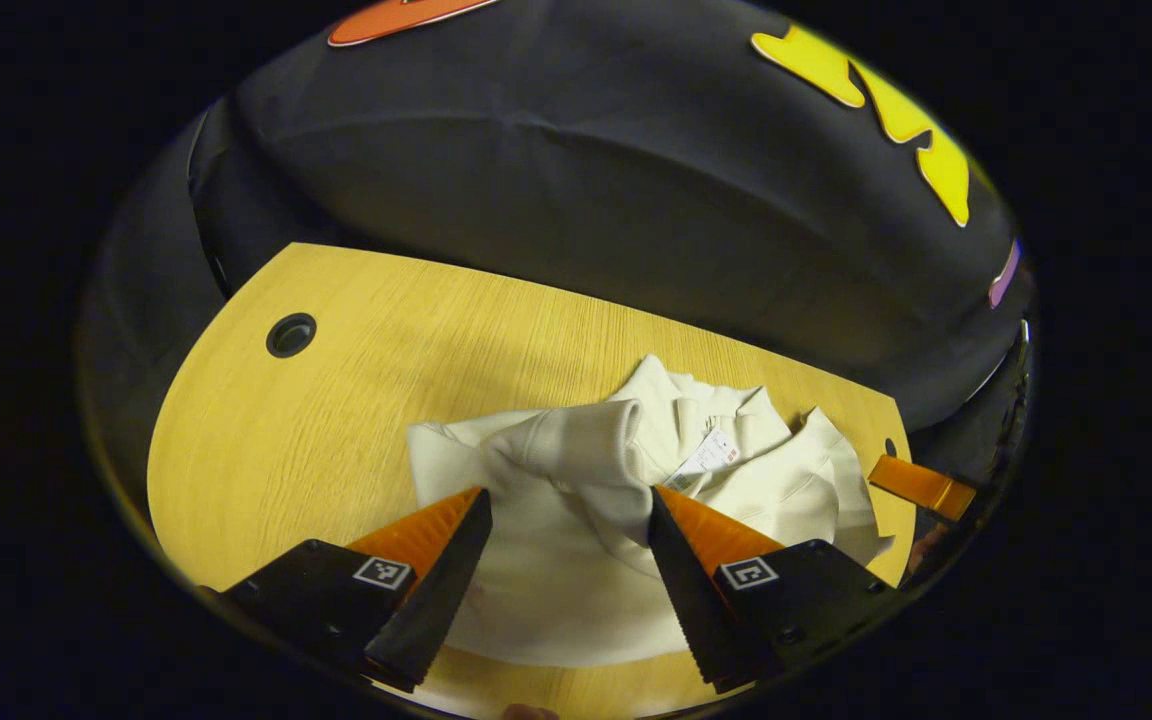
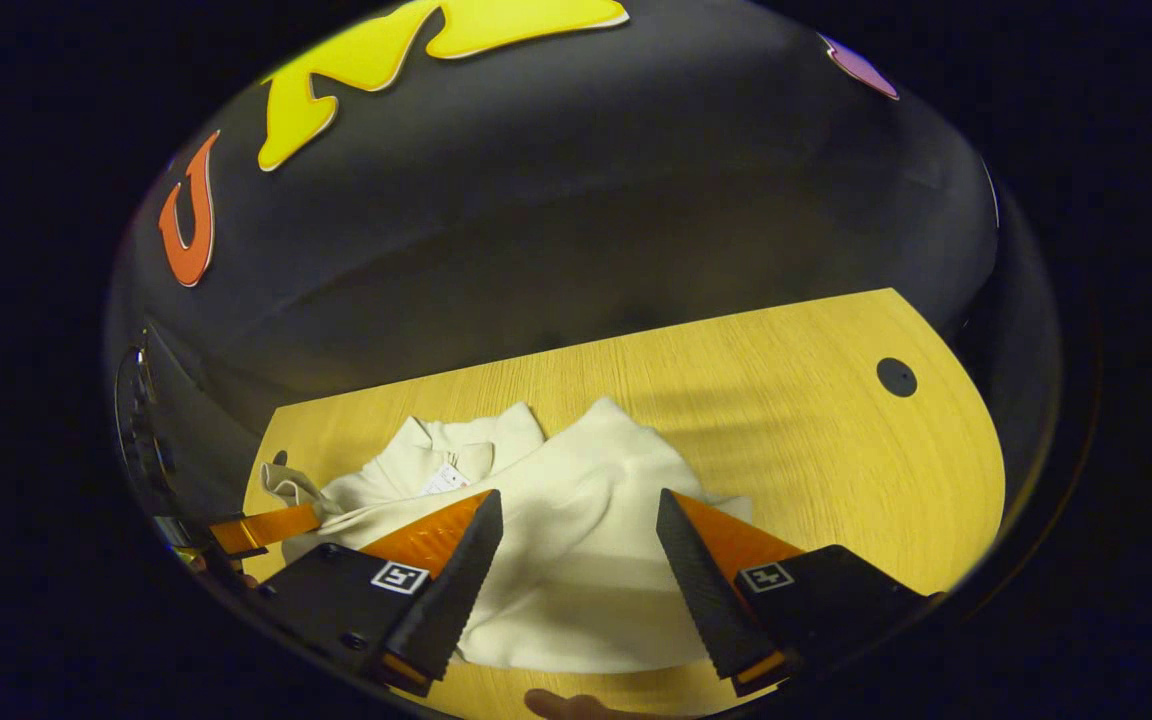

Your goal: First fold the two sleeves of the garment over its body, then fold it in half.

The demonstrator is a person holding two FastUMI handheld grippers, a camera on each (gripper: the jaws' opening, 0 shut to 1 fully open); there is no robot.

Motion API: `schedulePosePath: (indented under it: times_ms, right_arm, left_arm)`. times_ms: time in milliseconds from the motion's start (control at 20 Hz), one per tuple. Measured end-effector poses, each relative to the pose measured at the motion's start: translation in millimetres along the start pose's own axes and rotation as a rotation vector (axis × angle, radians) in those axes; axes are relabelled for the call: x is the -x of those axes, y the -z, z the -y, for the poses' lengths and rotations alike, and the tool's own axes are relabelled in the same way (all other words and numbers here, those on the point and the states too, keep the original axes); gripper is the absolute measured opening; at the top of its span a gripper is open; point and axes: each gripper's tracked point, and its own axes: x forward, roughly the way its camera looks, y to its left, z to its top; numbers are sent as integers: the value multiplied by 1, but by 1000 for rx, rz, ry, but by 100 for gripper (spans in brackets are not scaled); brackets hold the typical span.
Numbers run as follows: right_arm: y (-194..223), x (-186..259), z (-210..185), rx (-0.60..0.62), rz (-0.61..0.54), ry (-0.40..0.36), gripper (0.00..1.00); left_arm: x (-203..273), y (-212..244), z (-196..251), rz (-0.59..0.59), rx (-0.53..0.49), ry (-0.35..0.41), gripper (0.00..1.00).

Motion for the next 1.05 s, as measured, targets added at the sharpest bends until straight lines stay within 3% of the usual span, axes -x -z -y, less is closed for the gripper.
schedulePosePath:
  times_ms: [350, 400, 700, 1050]
  right_arm:
    - [-29, 88, -18, 43, 115, -25, 98]
    - [-35, 108, -21, 53, 147, -27, 94]
    - [-76, 249, -43, 156, 385, -22, 97]
    - [-56, 378, -70, 260, 518, -33, 97]
  left_arm:
    - [77, -34, 1, 137, -65, -26, 98]
    - [96, -42, 5, 165, -83, -32, 98]
    - [245, -82, 26, 435, -179, -62, 98]
    - [373, -71, 53, 612, -231, -31, 98]
